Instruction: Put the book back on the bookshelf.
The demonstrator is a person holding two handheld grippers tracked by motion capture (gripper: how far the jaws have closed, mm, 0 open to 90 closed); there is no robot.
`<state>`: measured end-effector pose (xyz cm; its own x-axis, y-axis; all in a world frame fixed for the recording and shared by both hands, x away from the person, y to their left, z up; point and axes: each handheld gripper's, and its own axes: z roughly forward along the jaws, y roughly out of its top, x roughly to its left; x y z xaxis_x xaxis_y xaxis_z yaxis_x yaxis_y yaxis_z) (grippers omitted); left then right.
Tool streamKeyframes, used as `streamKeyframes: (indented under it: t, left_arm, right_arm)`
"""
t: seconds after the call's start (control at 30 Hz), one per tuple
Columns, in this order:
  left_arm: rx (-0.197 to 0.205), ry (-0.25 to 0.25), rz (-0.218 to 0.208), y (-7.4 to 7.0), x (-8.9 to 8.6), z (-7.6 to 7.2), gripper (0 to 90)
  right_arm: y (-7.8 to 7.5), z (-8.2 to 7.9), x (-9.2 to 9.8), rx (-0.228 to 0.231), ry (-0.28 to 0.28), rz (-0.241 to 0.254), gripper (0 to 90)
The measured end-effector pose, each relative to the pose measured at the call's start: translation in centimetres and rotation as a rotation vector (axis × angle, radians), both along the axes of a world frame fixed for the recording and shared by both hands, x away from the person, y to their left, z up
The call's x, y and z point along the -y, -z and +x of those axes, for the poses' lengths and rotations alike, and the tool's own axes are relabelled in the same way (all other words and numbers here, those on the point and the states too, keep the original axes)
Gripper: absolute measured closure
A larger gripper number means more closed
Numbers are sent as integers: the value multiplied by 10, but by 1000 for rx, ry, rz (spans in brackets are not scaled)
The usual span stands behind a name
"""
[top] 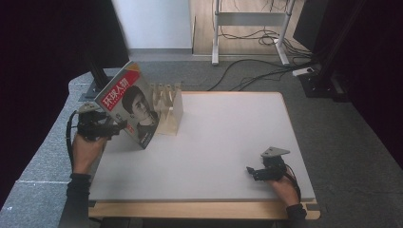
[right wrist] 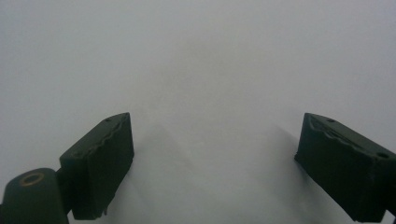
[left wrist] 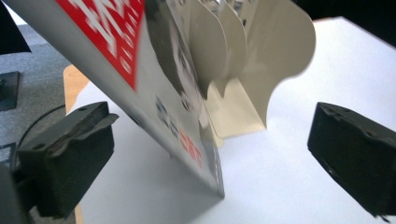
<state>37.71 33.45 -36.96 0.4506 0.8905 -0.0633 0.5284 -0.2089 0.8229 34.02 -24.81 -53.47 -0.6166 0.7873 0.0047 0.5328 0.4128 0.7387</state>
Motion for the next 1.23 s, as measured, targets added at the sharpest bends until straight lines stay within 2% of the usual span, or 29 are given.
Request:
streamKeyframes:
  t: [0.27,0.43,0.5,0.57,0.63,0.73,0.87,1.0,1.03,1.23]
  left_arm:
    - [4,44,16,20,14,-28,0]
    - [-14,87,44,46,31,-40,0]
    - [-20,105,28,59,39,-43,0]
    - [-35,120,22,73,46,-45,0]
    - [-56,131,49,90,55,-45,0]
    - [-89,150,51,110,64,-45,0]
    - [-140,160,133,135,79,-43,0]
    - [-200,174,180,157,91,-40,0]
    - [-179,171,183,157,92,-42,0]
    - [-187,169,178,158,91,-41,0]
  right_arm:
    - [0,0,0,0,1,0,104]
    - [0,0,0,0,1,0,104]
    - [0,0,0,1,2,-1,104]
    - [0,0,0,2,3,-2,104]
    - [0,0,0,2,3,-3,104]
    - [0,0,0,3,3,-3,104]
    - [0,0,0,3,3,-3,104]
    - [0,0,0,4,2,-3,104]
    - [0,0,0,4,2,-4,104]
    - [0,-2,0,5,1,-1,106]
